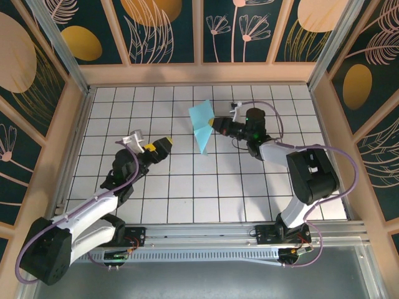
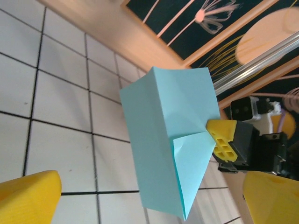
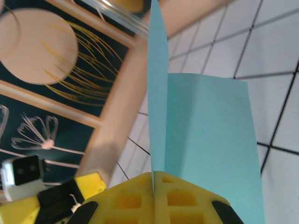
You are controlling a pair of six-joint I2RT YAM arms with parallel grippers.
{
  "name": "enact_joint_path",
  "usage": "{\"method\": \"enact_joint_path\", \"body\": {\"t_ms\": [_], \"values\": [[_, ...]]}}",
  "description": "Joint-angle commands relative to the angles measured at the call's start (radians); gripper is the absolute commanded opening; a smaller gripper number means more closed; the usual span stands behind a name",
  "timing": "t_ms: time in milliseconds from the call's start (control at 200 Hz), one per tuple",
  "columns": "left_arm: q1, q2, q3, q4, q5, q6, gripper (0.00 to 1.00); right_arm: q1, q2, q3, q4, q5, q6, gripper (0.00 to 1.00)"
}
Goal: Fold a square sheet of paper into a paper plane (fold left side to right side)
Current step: Turn over the paper at the center of the table.
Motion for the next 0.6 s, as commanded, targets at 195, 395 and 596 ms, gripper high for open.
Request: {"method": "enact_joint_path", "body": {"t_ms": [195, 395, 596], "values": [[0.029, -0.022, -0.009, 0.258, 0.211, -0.111, 0.99, -0.075, -0.128, -0.029, 0.109, -0.087, 0.144, 0.0], [0.029, 0.036, 0.015, 0.383, 0.282, -0.178, 0.99, -0.082, -0.164, -0.06, 0.169, -0.101, 0.23, 0.0], [0.019, 0.165, 0.084, 0.506, 0.364, -0.252, 0.99, -0.08, -0.181, -0.068, 0.189, -0.118, 0.317, 0.0]]}}
